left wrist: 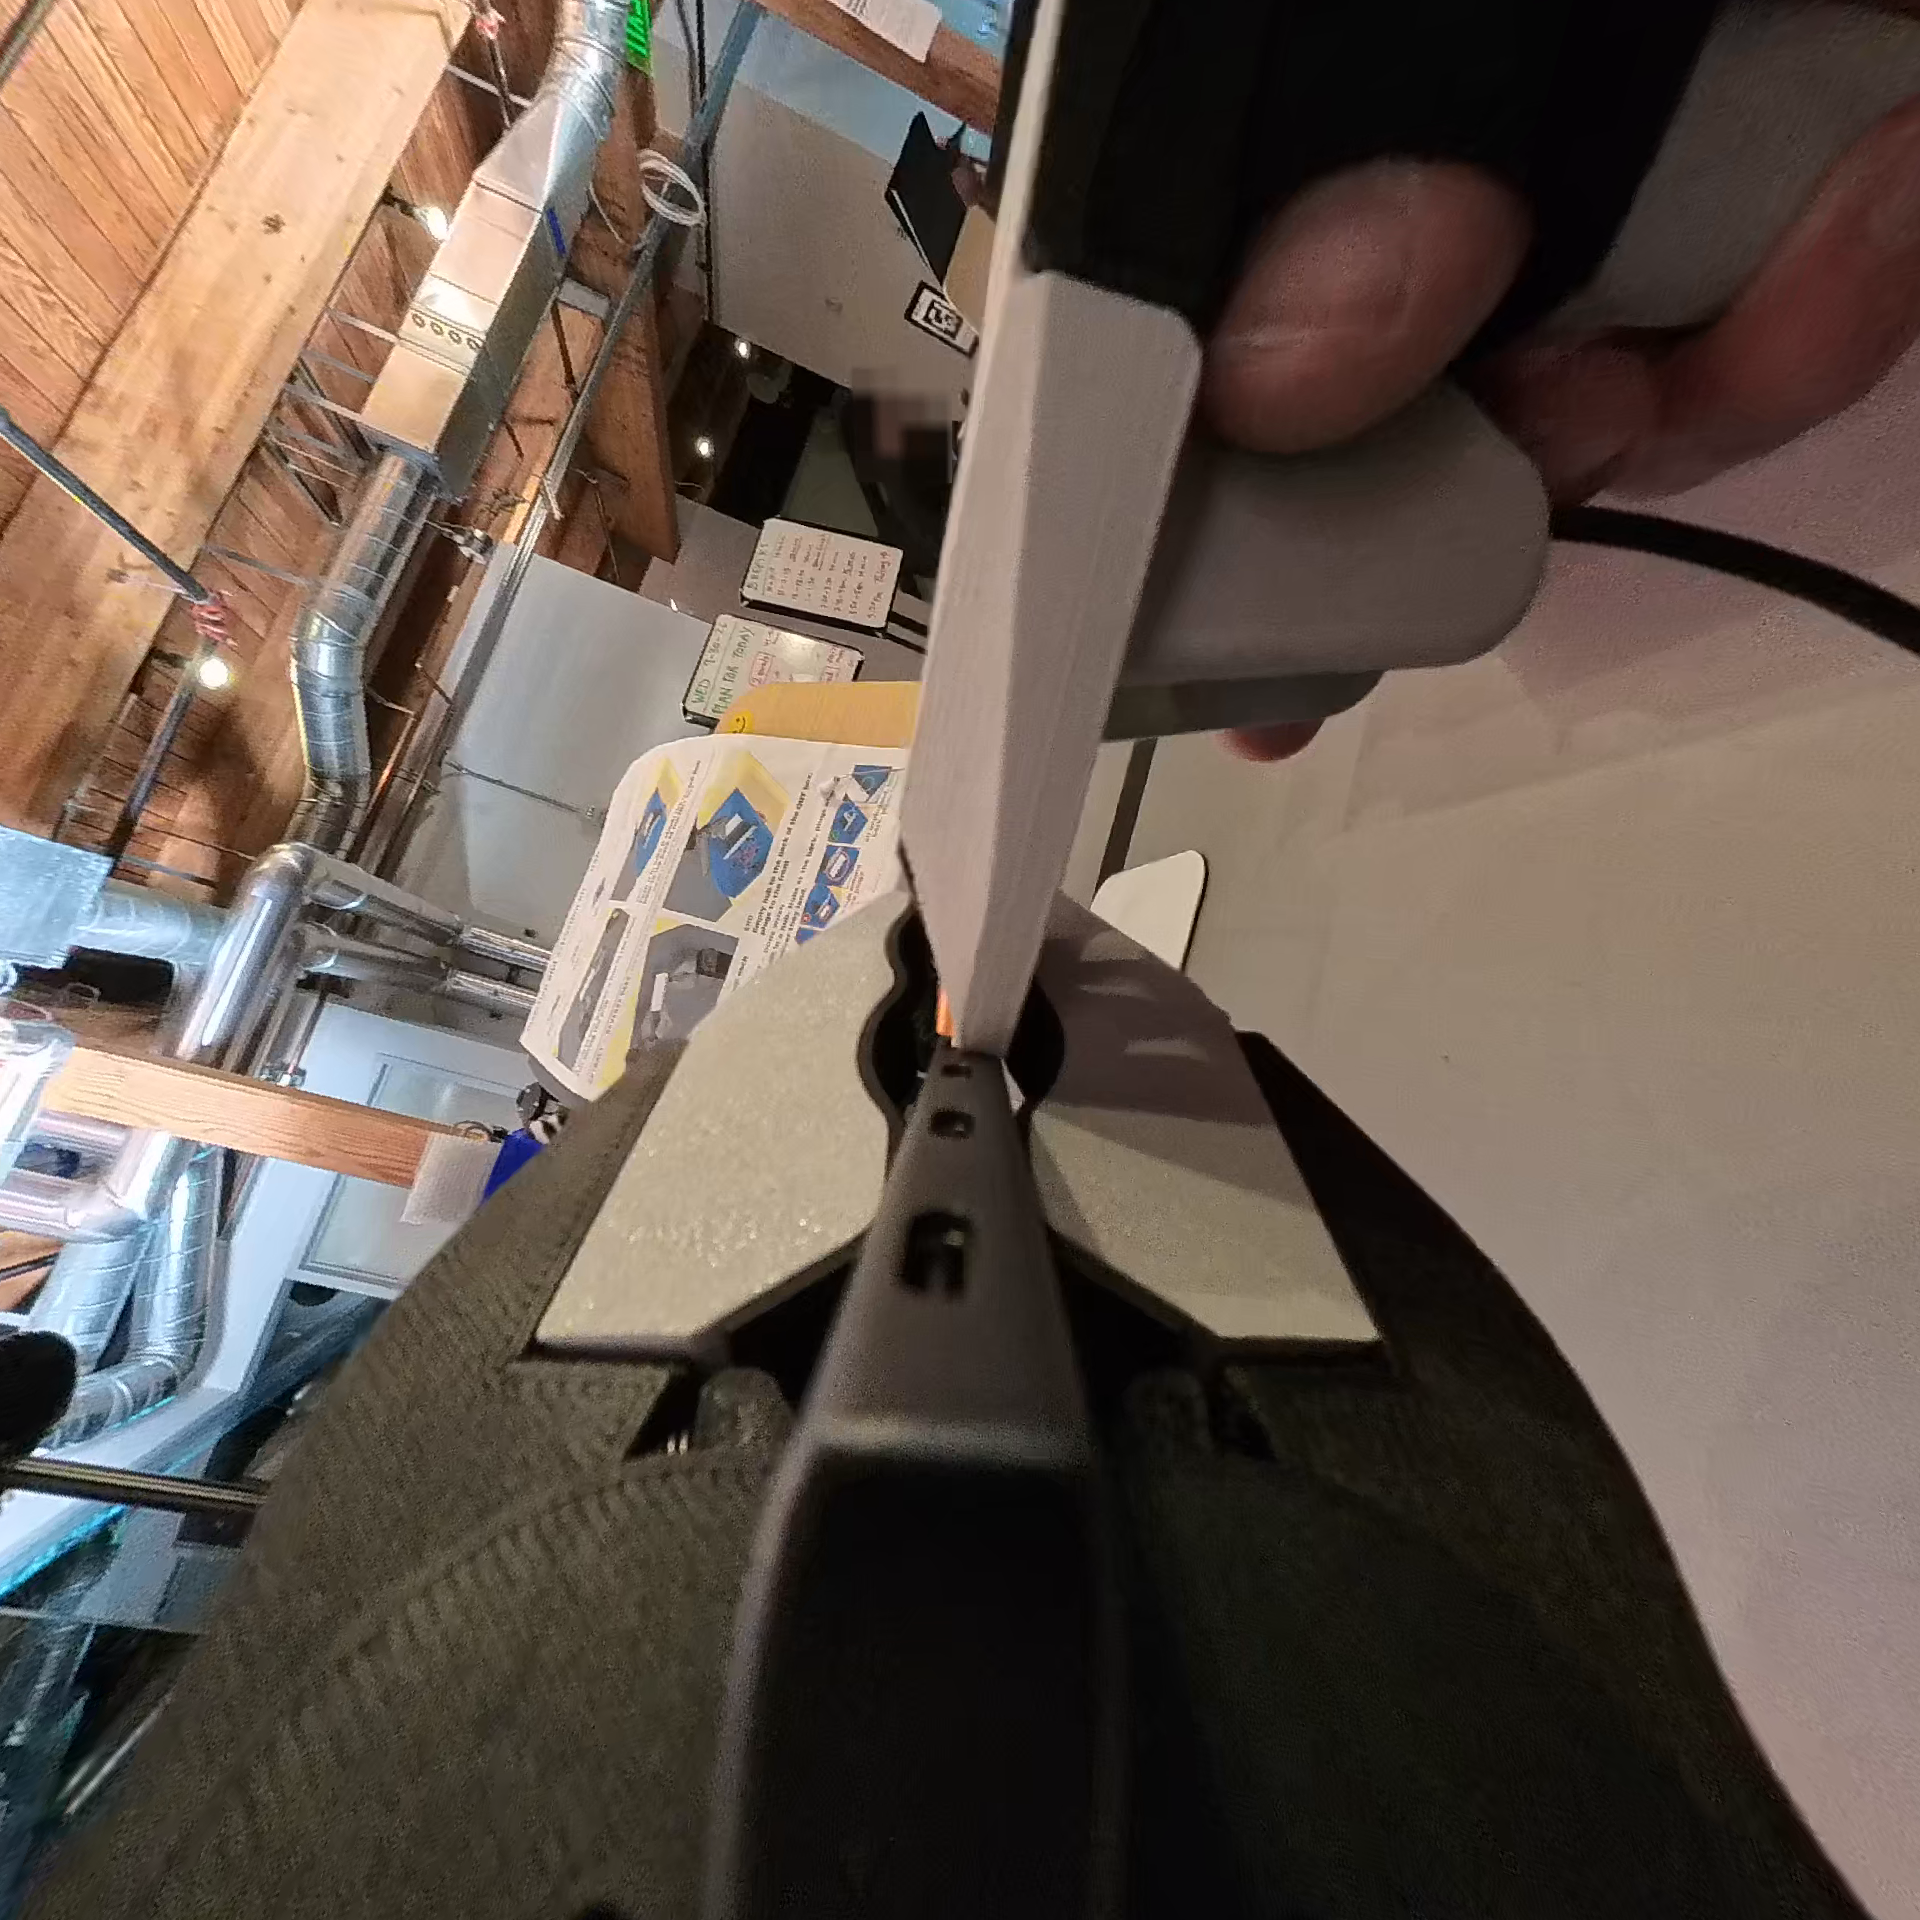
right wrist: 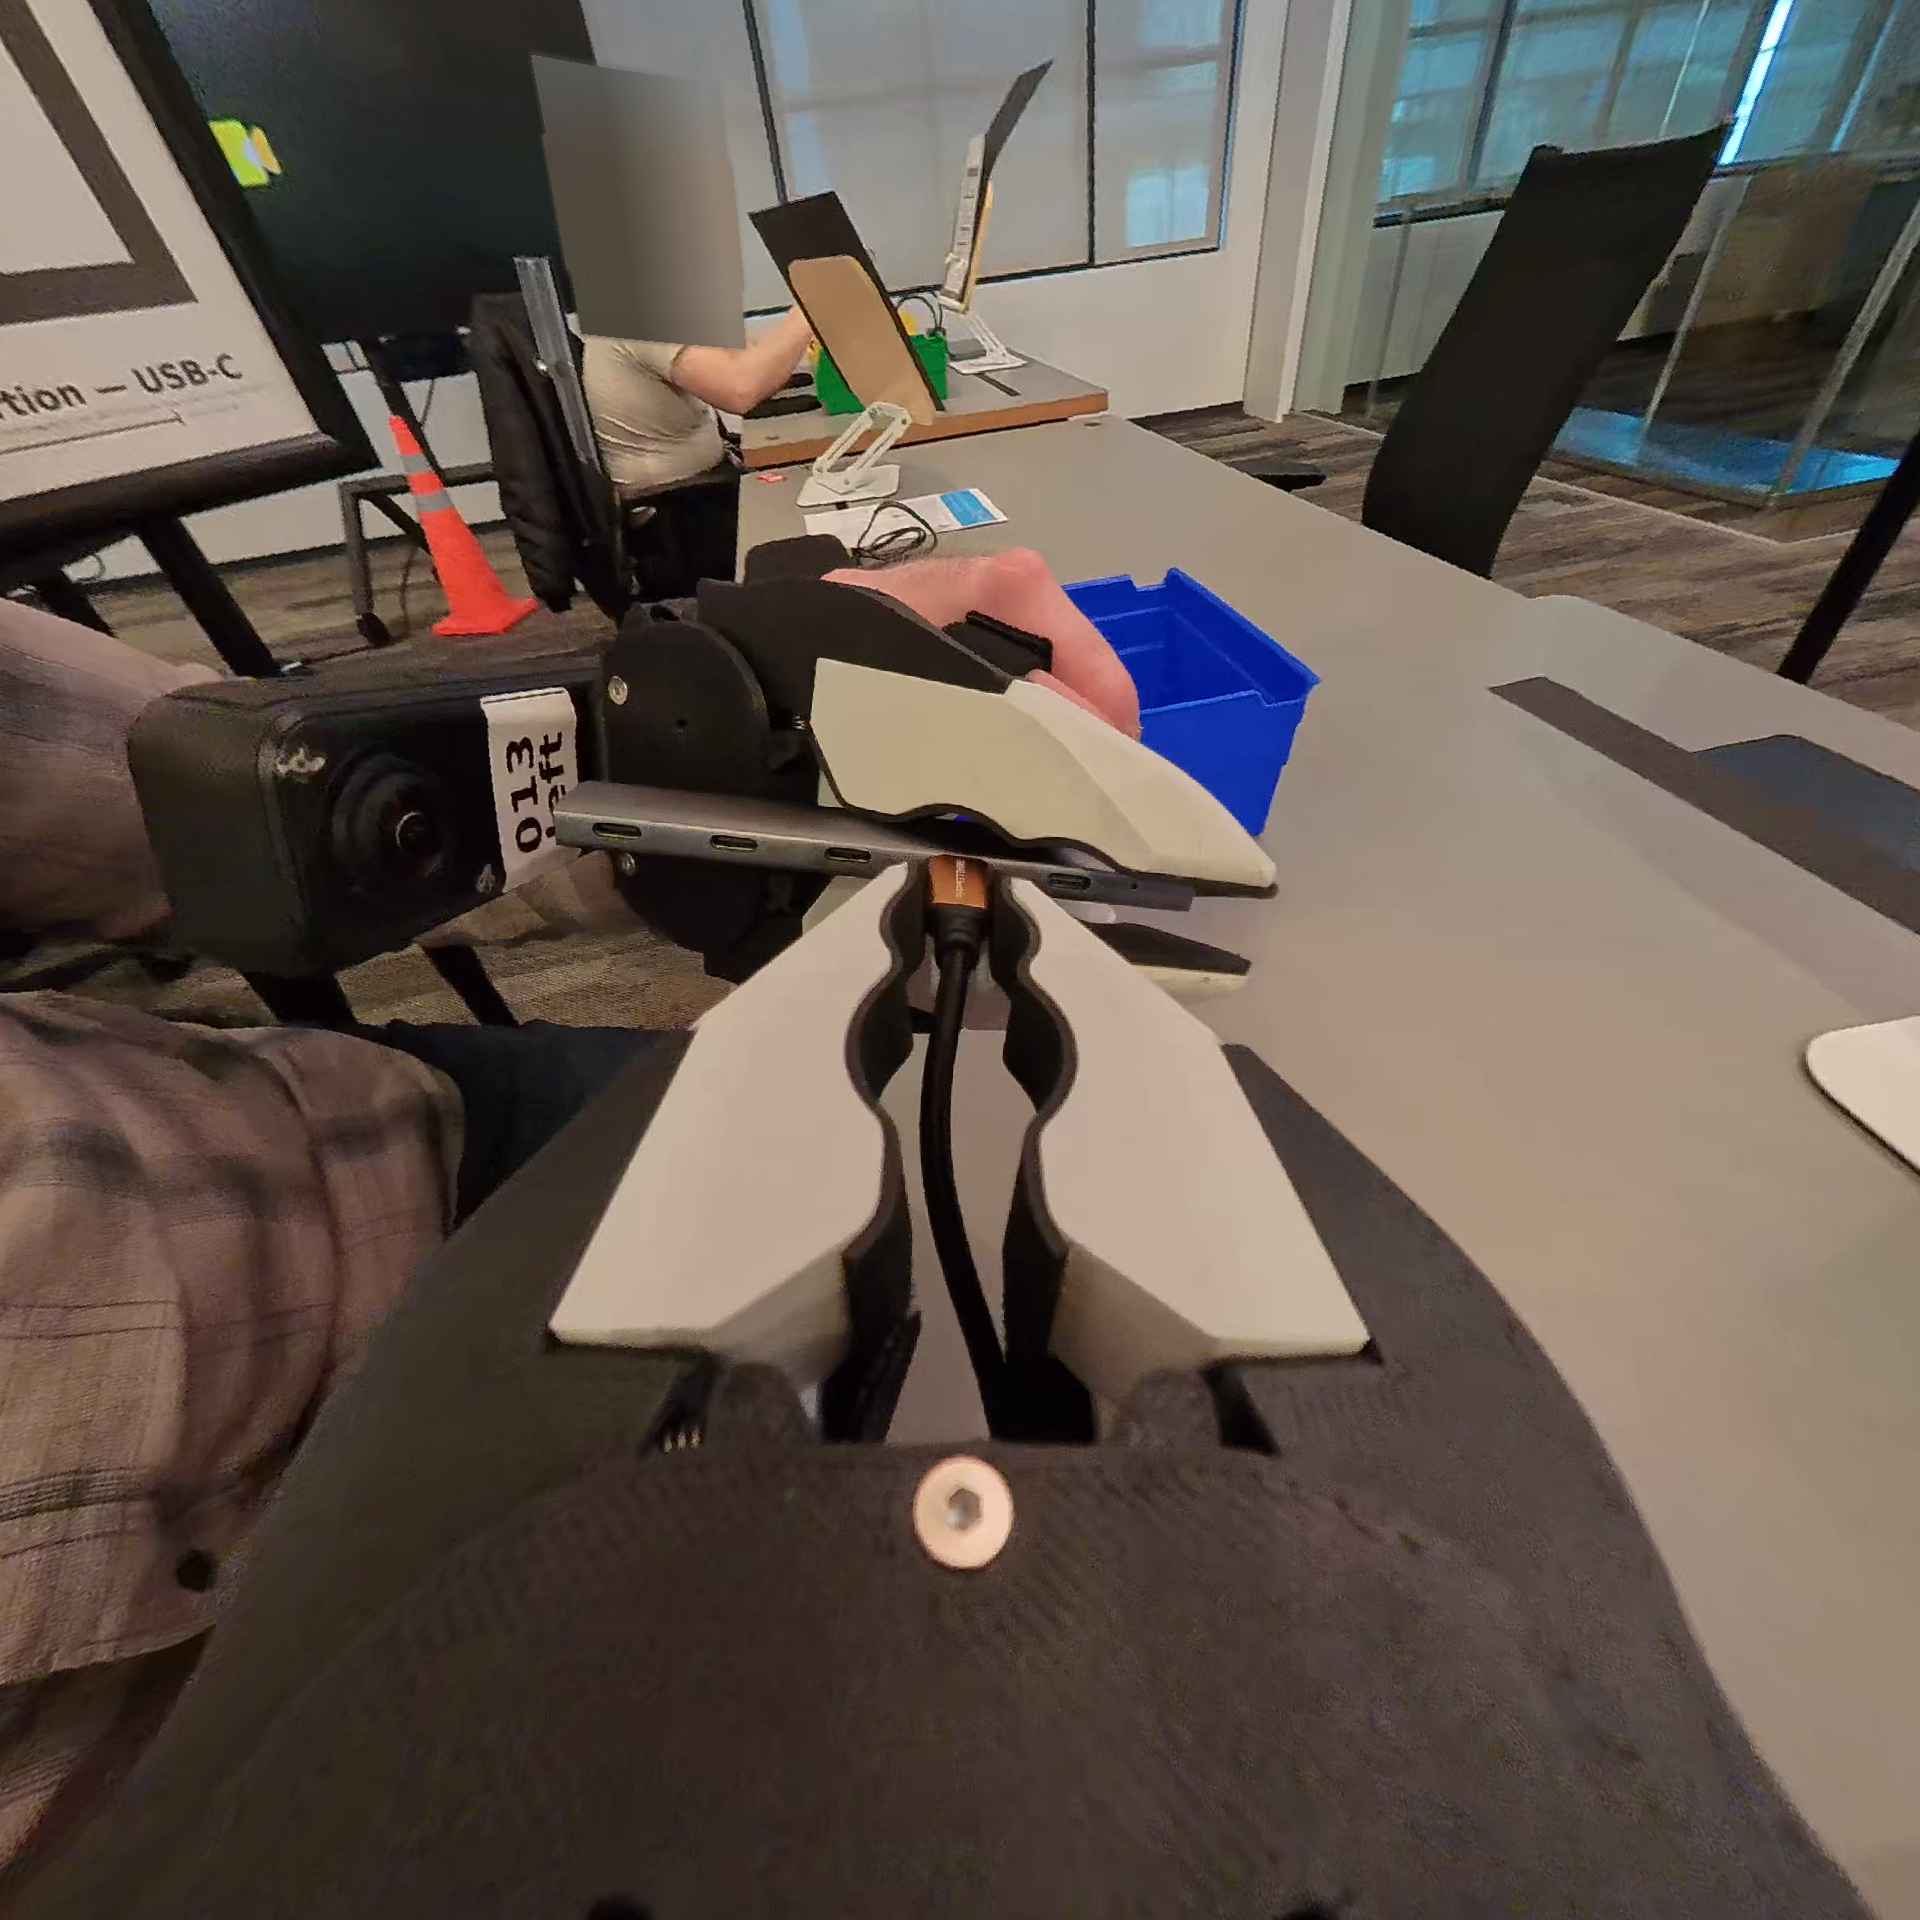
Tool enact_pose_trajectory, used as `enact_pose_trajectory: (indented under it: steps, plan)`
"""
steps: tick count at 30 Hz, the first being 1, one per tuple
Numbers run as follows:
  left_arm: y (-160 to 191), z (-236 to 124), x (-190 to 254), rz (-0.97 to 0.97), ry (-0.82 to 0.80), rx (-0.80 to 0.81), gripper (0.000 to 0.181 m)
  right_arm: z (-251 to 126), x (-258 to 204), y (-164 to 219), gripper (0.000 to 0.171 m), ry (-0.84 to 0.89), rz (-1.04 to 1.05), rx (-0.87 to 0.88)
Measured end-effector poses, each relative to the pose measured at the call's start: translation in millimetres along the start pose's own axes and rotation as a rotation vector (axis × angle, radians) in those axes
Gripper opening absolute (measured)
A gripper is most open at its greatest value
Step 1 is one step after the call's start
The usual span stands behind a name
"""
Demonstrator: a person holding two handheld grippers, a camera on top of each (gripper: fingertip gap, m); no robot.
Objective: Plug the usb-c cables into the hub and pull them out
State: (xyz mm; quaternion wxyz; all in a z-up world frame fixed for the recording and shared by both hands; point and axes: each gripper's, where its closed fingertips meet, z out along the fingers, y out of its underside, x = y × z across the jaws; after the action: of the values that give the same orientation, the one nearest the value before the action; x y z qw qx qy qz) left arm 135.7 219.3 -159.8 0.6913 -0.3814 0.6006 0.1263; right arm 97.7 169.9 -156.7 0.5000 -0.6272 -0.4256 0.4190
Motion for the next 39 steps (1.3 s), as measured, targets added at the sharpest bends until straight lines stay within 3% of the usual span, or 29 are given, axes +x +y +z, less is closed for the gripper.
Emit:
enact_pose_trajectory:
  steps: [18, 20, 23, 25, 32, 39]
  plan:
    - [3, -7, 0, -0.069, 0.006, 0.007, 0.012, -1, -6, -6, 0.009, 0.151, -0.095, -0.067]
    - [2, -9, 1, -0.040, -0.004, 0.014, 0.011, -2, -9, -5, 0.009, 0.097, -0.057, -0.057]
    - [24, -20, -13, -0.057, -0.048, -0.044, 0.011, -35, 0, -30, 0.008, -0.014, 0.102, 0.113]
    - [38, -31, -31, -0.087, -0.080, -0.068, 0.011, -51, 25, -27, 0.009, 0.076, 0.079, 0.072]
    - [50, -30, -46, -0.090, -0.095, -0.113, 0.011, -61, 15, -55, 0.009, 0.100, -0.011, 0.055]
    - [53, -35, -31, -0.079, -0.088, -0.125, 0.011, -162, 39, -98, 0.009, 0.302, -0.070, 0.108]
